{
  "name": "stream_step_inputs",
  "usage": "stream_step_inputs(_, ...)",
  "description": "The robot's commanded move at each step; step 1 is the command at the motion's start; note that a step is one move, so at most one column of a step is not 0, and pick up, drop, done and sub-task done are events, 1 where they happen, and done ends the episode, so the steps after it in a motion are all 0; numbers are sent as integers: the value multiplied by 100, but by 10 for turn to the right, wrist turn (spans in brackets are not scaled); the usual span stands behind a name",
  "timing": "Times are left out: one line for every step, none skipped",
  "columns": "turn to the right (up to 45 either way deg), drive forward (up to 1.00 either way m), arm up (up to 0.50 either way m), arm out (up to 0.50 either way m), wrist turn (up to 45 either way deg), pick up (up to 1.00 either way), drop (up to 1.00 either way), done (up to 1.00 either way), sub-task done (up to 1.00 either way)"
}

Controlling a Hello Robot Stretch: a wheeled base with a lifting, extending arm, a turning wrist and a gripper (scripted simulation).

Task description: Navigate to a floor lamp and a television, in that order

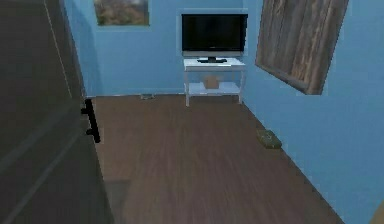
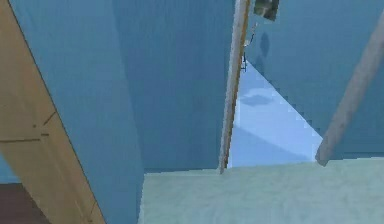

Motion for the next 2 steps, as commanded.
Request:
stream_step_inputs(-90, 0, 0, 0, 0, 0, 0, 0, 0)
stream_step_inputs(0, 100, 0, 0, 0, 0, 0, 0, 0)
